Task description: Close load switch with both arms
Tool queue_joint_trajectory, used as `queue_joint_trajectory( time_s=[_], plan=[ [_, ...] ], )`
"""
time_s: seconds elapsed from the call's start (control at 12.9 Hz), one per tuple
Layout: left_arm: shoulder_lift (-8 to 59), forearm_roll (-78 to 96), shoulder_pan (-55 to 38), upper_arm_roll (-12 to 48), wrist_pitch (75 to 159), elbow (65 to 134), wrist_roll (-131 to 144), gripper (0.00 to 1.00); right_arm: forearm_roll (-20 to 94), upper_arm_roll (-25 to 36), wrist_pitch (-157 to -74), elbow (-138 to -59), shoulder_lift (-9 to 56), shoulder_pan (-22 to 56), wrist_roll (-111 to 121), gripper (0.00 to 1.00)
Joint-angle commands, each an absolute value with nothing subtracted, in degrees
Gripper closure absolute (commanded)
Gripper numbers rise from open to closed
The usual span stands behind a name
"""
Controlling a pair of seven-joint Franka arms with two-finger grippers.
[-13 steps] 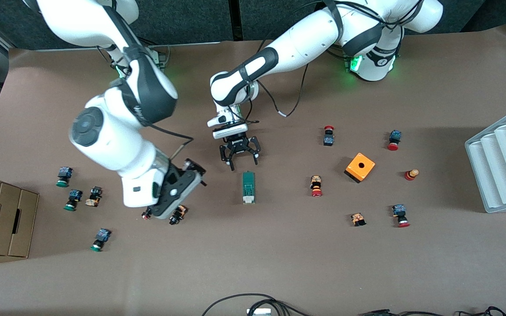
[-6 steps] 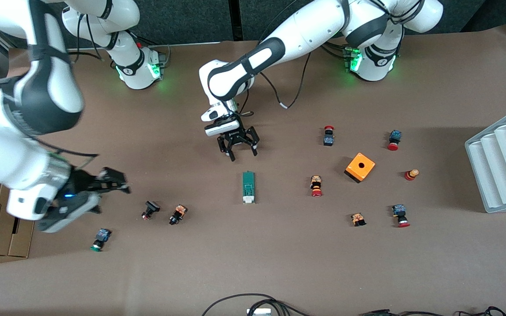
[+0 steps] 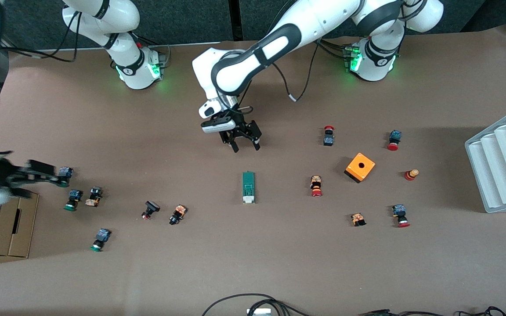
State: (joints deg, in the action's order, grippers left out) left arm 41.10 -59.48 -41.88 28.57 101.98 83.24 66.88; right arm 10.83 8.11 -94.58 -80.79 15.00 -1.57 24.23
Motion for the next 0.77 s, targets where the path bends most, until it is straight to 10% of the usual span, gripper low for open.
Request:
queue_joint_trajectory(
  time_s=[0.0,0.7],
  plan=[
    [35.44,-50.66,-39.38,28.65,101.51,83.24,52.26,0.00,4.59,7.91,-93.34,-81.39,13.10,-1.67,23.73,0.00],
    [26.47,-32.28,-28.93,28.65,91.69,77.79,24.45,0.00,2.64,7.38,-90.63,-81.47,12.57,0.44,-2.17,0.00]
  ],
)
